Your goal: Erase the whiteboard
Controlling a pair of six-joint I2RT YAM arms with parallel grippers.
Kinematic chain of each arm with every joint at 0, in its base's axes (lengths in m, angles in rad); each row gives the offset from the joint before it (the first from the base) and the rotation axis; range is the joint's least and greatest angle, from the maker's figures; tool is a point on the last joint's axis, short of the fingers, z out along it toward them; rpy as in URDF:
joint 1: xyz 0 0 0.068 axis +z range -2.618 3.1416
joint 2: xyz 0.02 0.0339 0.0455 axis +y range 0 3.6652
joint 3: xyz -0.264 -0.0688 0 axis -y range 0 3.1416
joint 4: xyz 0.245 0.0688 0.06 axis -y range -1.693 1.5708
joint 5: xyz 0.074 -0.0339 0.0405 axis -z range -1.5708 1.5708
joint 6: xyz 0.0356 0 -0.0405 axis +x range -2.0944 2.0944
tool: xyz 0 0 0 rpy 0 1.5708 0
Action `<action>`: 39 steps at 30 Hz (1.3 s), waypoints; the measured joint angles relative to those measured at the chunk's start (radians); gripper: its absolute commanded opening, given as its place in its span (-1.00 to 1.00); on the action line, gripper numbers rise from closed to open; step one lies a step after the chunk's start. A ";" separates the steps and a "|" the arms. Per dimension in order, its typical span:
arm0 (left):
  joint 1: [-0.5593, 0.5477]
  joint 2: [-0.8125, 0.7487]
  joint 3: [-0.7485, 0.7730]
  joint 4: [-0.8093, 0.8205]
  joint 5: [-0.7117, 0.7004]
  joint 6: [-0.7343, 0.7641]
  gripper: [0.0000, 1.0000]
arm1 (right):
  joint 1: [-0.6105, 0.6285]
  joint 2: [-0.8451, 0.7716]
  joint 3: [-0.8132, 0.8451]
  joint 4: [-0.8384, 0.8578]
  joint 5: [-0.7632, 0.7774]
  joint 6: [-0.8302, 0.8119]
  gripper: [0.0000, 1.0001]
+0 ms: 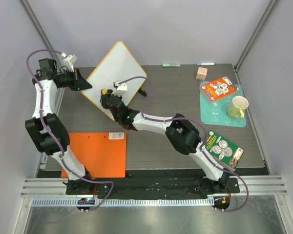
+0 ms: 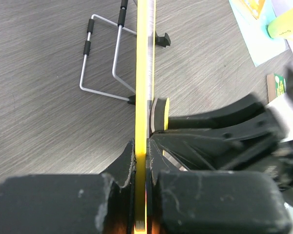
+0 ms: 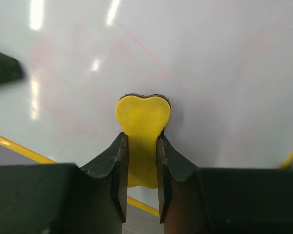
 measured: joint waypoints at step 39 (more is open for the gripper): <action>-0.029 -0.019 0.000 -0.010 0.038 -0.023 -1.00 | -0.272 -0.137 -0.195 0.217 -0.200 0.007 -0.98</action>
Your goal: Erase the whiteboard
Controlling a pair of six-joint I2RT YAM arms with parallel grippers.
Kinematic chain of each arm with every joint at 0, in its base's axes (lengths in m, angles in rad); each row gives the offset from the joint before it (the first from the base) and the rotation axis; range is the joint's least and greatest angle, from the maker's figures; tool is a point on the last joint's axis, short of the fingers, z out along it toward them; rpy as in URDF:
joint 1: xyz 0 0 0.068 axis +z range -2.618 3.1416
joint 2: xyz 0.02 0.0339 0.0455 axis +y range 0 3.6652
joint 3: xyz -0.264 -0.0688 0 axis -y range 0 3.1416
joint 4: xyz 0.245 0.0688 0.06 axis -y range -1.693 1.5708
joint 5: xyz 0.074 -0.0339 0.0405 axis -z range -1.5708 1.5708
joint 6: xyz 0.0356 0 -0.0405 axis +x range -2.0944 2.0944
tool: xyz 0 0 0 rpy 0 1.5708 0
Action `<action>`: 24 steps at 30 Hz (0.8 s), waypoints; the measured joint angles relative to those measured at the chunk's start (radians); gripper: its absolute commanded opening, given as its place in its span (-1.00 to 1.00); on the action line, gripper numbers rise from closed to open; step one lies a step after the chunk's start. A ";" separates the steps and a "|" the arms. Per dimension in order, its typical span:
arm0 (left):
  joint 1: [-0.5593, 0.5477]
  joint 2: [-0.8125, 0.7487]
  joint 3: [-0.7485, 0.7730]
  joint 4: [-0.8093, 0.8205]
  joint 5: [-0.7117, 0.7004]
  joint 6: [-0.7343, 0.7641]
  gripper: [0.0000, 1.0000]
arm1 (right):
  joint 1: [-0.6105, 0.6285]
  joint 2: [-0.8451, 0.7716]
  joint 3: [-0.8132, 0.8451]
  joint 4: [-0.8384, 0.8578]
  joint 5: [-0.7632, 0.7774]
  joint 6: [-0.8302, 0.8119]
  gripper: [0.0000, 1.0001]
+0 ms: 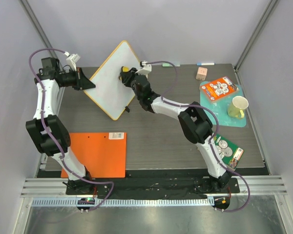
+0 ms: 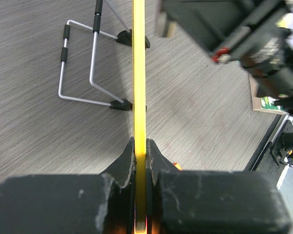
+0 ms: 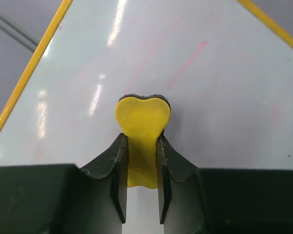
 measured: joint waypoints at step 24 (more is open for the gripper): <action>0.005 0.008 0.003 -0.005 -0.043 0.000 -1.00 | -0.055 0.363 0.660 -0.172 -0.008 0.104 -0.98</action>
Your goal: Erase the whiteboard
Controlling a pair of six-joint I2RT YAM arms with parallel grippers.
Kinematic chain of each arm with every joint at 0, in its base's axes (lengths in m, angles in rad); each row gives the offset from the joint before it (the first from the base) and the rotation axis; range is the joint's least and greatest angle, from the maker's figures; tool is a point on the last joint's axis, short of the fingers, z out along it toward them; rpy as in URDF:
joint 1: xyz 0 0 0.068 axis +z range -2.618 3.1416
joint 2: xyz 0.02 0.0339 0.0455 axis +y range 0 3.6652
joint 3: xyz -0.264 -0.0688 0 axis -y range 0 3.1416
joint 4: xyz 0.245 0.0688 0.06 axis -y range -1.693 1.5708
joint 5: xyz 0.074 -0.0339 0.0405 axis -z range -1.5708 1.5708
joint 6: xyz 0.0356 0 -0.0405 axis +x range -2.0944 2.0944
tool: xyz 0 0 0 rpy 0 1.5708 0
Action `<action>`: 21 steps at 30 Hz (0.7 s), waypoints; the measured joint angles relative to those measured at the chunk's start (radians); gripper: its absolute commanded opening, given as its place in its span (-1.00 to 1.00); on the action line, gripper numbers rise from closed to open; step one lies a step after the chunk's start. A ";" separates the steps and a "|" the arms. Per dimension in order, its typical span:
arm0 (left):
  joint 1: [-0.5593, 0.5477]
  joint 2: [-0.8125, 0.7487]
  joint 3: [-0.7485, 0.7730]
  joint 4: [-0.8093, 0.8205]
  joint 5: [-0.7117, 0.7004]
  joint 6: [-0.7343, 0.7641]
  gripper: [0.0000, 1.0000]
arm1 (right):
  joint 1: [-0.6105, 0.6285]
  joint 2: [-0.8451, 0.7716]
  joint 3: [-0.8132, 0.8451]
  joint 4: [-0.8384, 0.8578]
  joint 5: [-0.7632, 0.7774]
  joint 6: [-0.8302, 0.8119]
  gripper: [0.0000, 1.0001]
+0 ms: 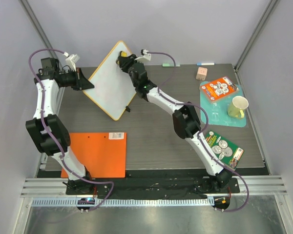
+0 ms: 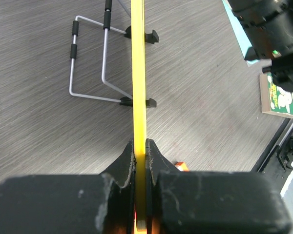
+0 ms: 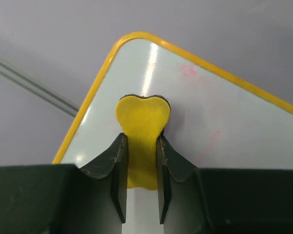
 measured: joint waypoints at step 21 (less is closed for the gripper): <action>0.000 -0.002 0.001 -0.022 -0.035 -0.021 -1.00 | -0.126 -0.125 -0.617 0.103 -0.049 0.048 -0.98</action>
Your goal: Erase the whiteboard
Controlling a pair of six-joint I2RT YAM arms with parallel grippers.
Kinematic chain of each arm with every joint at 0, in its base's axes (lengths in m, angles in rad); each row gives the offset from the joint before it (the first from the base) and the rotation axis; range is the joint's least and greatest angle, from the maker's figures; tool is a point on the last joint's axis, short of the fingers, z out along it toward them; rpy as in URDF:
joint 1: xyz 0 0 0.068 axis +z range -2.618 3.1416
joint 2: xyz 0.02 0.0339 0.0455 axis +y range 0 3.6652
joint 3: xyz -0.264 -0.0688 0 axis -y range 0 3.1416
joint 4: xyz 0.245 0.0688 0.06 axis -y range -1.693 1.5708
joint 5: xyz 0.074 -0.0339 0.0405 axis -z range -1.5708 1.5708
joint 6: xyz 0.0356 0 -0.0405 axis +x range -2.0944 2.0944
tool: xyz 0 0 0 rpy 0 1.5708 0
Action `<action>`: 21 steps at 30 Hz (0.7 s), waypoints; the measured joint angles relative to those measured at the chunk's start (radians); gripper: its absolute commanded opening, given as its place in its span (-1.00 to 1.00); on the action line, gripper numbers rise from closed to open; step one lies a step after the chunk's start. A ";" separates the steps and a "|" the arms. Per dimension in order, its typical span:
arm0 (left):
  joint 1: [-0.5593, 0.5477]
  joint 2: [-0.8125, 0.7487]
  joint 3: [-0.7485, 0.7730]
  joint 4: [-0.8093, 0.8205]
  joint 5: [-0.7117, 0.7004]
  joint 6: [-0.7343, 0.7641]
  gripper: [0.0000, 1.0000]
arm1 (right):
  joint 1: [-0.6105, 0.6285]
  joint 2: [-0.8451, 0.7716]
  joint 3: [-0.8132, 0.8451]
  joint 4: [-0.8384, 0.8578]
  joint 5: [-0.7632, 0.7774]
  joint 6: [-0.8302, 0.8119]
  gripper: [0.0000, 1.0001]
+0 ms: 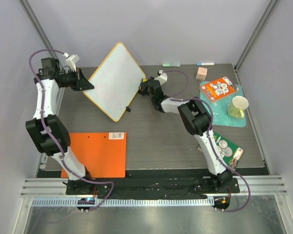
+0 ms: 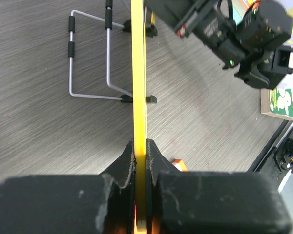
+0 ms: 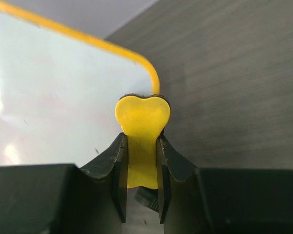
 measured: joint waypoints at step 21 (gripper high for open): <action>-0.037 0.041 0.076 -0.068 0.034 -0.017 -1.00 | 0.026 -0.696 -0.744 -0.060 0.044 -0.137 -0.97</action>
